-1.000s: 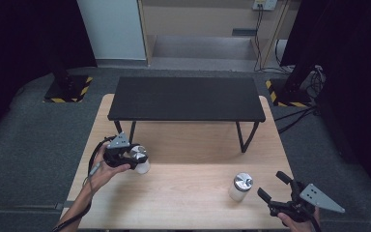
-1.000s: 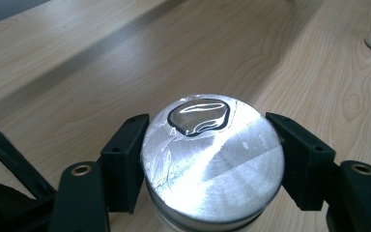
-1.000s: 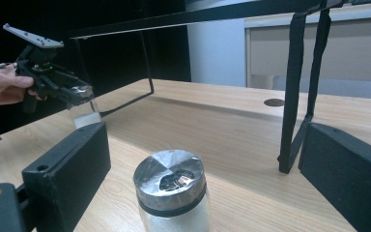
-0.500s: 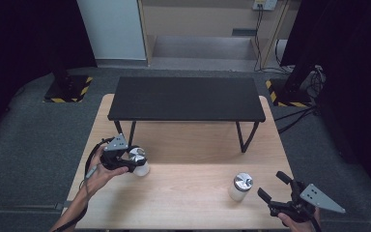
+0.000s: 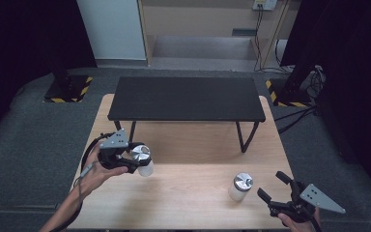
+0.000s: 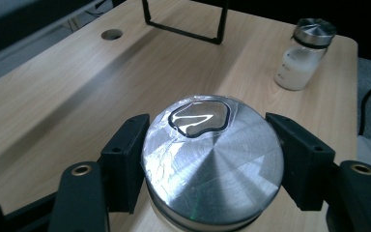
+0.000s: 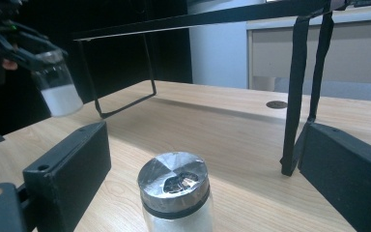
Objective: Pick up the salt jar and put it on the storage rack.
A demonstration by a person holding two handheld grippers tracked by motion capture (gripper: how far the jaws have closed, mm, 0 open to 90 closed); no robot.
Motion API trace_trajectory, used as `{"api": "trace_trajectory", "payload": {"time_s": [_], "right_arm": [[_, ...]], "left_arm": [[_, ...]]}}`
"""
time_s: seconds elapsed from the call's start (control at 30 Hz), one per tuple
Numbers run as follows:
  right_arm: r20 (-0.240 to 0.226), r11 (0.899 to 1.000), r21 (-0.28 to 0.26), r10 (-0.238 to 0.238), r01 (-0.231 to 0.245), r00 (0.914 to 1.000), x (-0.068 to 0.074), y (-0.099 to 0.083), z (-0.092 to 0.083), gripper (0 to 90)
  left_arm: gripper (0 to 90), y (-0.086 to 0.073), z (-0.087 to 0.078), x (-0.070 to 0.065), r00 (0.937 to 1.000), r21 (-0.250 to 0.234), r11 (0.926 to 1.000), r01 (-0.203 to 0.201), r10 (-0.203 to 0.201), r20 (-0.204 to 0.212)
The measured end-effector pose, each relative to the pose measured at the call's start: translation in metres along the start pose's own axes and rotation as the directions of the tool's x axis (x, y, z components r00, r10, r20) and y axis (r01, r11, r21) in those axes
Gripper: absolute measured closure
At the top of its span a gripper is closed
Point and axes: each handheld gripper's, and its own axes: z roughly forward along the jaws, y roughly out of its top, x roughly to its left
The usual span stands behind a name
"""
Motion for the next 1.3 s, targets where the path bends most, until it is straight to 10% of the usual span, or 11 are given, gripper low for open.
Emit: {"api": "trace_trajectory", "payload": {"time_s": [0.43, 1.3], "right_arm": [[-0.004, 1.0, -0.001, 0.0, 0.0, 1.0, 0.0, 0.0, 0.0, 4.6], [-0.005, 1.0, 0.002, 0.004, -0.004, 1.0, -0.001, -0.001, 0.001, 4.8]], "left_arm": [[33.7, 0.043, -0.029, -0.011, 0.9972, -0.06, 0.9982, -0.008, 0.013, 0.074], [33.7, 0.105, -0.066, -0.01, 0.997, -0.058, 0.9957, -0.072, 0.074, 0.022]]}}
